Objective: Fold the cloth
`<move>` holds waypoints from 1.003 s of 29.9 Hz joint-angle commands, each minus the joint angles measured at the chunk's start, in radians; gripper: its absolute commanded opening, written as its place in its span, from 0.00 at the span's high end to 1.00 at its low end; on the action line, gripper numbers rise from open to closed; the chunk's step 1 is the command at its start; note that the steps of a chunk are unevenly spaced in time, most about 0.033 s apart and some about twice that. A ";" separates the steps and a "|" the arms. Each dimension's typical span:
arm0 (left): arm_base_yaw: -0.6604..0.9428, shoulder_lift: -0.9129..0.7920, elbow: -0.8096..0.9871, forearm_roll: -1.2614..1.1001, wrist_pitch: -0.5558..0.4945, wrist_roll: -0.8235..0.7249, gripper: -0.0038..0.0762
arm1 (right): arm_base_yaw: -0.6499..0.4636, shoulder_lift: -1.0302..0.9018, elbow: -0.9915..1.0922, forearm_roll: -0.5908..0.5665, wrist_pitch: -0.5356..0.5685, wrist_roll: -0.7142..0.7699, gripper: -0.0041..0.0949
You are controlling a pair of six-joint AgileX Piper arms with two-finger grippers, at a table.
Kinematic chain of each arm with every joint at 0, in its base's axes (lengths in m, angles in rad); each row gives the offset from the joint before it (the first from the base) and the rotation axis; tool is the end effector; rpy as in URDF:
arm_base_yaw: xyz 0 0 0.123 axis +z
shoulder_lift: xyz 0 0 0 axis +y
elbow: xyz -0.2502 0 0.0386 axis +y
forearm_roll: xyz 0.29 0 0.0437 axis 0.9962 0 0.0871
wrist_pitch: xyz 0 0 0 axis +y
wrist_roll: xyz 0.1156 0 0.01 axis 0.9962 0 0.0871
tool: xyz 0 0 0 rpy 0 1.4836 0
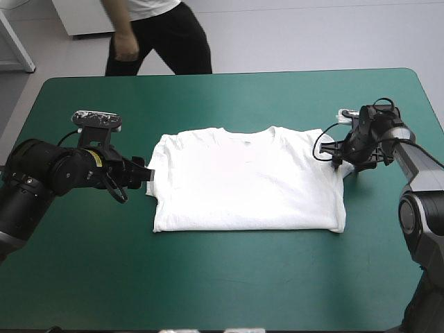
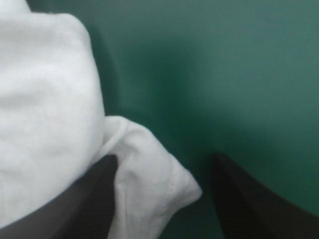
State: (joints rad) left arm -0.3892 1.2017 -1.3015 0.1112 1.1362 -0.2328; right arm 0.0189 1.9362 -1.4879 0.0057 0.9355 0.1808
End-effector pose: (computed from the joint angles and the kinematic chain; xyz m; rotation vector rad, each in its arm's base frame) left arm 0.2795 -0.1020 0.3489 0.2145 2.5048 -0.1083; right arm 0.4370 0.0088 0.1449 0.2359 2.8592 0.0467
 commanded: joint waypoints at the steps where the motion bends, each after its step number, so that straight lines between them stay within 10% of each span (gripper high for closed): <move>1: -0.006 -0.020 -0.031 0.006 -0.033 -0.007 0.27 | -0.011 -0.027 -0.032 0.014 -0.026 0.002 0.50; 9: -0.006 -0.020 -0.031 0.002 -0.018 -0.007 0.27 | -0.011 0.005 -0.032 0.011 0.014 0.000 0.98; 30: -0.006 -0.020 -0.031 -0.036 0.008 -0.004 0.27 | 0.095 -0.149 -0.110 0.230 0.020 -0.104 0.98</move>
State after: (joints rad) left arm -0.3892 1.2017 -1.3015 0.0859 1.1788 -0.2328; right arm 0.0656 1.8411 -1.5658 0.2074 0.9787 0.0967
